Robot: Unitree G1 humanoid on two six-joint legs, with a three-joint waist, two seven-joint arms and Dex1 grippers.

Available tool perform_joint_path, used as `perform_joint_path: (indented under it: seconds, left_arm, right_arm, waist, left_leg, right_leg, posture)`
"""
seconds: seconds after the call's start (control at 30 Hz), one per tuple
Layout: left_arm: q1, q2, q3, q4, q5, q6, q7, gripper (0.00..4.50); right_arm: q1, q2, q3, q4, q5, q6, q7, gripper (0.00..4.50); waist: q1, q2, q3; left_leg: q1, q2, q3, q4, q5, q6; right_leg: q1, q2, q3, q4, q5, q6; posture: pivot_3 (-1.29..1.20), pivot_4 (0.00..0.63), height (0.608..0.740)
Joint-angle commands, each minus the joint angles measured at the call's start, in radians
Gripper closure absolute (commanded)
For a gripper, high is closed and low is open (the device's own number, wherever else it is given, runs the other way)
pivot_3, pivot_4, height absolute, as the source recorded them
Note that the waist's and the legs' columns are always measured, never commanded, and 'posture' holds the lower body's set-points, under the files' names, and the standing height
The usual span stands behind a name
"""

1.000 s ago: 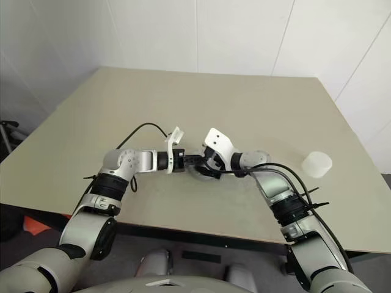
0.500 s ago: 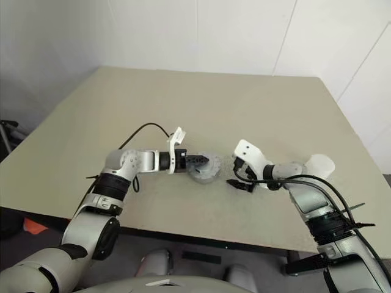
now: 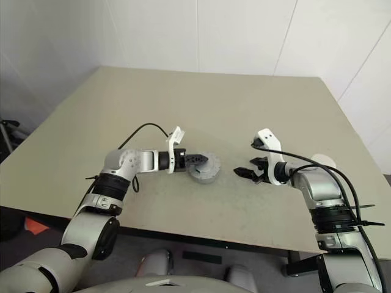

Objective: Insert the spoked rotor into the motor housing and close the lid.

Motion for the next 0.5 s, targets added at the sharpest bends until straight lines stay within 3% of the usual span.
perform_joint_path:
  seconds: [0.03, 0.3, 0.5]
  left_arm:
    - [0.020, 0.015, -0.005, 0.023, 0.032, 0.008, 0.025, 4.50]
    - [0.022, 0.012, 0.004, 0.028, 0.032, 0.002, 0.032, 4.50]
    - [0.023, 0.008, 0.013, 0.030, 0.034, -0.003, 0.039, 4.50]
  right_arm:
    - [-0.066, 0.018, -0.101, -0.014, 0.100, 0.110, -0.020, 0.02]
    - [-0.133, 0.101, -0.230, -0.034, 0.242, 0.342, -0.108, 0.02]
    - [-0.096, 0.189, -0.241, -0.023, 0.253, 0.389, -0.191, 0.02]
  waist:
    - [-0.002, 0.000, 0.000]
    - [0.001, 0.000, 0.000]
    - [0.001, 0.001, 0.000]
  left_leg:
    - [0.000, 0.000, 0.000, 0.000, 0.000, 0.000]
    - [0.000, 0.000, 0.000, 0.000, 0.000, -0.001]
    - [0.000, 0.000, 0.000, 0.000, 0.001, -0.002]
  right_leg:
    - [0.000, 0.000, 0.000, 0.000, 0.000, 0.000]
    - [0.000, 0.000, 0.000, 0.000, 0.000, 0.000]
    - [-0.001, 0.000, 0.000, 0.001, 0.000, 0.000]
  posture:
    - [0.00, 0.000, 0.740]
    - [0.00, 0.000, 0.740]
    - [0.00, 0.000, 0.740]
